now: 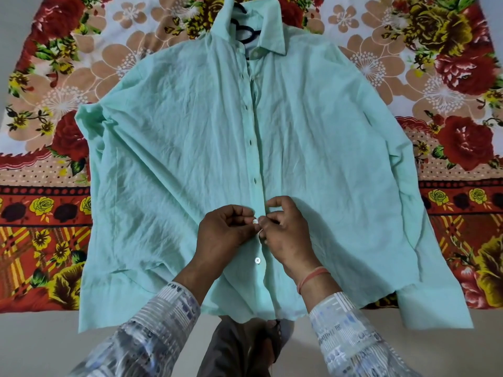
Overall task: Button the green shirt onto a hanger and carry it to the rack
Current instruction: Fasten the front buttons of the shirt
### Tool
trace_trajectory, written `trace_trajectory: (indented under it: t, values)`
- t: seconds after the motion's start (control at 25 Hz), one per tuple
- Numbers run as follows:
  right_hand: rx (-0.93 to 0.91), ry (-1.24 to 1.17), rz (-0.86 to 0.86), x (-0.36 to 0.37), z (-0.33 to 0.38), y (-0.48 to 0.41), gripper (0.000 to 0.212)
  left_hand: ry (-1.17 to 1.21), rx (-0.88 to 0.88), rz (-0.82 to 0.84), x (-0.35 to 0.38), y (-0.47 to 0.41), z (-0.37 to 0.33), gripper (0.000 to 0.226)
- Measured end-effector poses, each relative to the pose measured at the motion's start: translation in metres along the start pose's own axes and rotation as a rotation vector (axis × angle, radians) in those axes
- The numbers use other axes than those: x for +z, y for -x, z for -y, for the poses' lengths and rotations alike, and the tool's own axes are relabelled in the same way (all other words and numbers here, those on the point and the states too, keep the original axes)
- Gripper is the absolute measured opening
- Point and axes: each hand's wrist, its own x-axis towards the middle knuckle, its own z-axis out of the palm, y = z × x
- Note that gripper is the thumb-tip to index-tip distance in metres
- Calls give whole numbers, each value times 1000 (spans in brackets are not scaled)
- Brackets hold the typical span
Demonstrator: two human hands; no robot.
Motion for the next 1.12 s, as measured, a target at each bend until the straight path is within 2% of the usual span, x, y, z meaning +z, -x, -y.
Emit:
trace_trajectory:
  t: [0.08,0.2,0.32,0.4,0.52,0.64,0.72,0.84,0.96,1.12]
  values:
    - [37,-140,38,-3,0,3,32,-36,10,10,0,1,0,25]
    - [16,-126,73,-5,-3,4,27,-115,14,-10,1,2,0,20]
    - [-89,111,49,-6,-5,2,18,-114,-39,14,-1,-1,-7,4]
    - [-196,291,70,-6,3,1,17,-231,9,9,-2,-7,-19,10]
    - [-266,471,74,-10,23,-4,41,-426,186,-136,0,-21,-37,21]
    - [-370,382,-50,-13,37,-22,27,-329,230,-183,7,-38,-53,25]
    - [-360,319,-108,-11,45,-38,18,-339,215,-182,9,-50,-61,28]
    - [-363,397,-84,-2,48,-58,15,-434,184,-149,8,-66,-67,24]
    - [-361,463,-80,5,46,-65,6,-429,139,-118,7,-70,-69,18]
    - [-375,517,-91,6,53,-67,16,-209,26,-72,-1,-71,-67,17]
